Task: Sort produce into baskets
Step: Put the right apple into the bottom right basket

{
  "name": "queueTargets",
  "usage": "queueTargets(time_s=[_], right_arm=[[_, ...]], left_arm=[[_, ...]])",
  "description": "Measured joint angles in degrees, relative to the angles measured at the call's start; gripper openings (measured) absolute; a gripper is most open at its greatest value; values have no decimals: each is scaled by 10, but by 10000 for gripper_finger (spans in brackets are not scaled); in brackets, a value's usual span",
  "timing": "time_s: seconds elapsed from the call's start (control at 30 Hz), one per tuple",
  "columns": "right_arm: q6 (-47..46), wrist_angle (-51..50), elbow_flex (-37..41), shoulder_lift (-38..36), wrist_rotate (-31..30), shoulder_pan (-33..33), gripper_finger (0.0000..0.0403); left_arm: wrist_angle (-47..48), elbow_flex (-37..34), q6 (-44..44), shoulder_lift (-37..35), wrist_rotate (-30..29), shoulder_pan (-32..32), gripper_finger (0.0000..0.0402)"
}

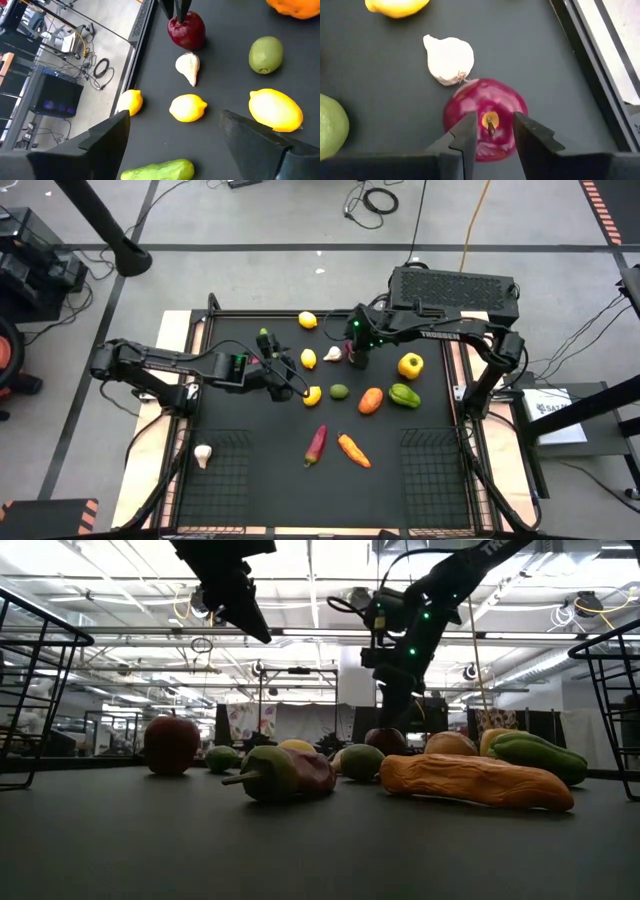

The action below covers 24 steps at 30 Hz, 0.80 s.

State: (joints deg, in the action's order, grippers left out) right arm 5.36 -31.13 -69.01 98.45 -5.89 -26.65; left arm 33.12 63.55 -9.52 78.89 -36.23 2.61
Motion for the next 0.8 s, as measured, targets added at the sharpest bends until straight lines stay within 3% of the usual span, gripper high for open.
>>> queueTargets(time_s=[0.33,0.8], right_arm=[[-12,-4,0,0,0,-8,109],[-13,-7,0,0,0,-8,5]], left_arm=[[0,0,0,0,0,0,312],[0,0,0,0,0,0,312]])
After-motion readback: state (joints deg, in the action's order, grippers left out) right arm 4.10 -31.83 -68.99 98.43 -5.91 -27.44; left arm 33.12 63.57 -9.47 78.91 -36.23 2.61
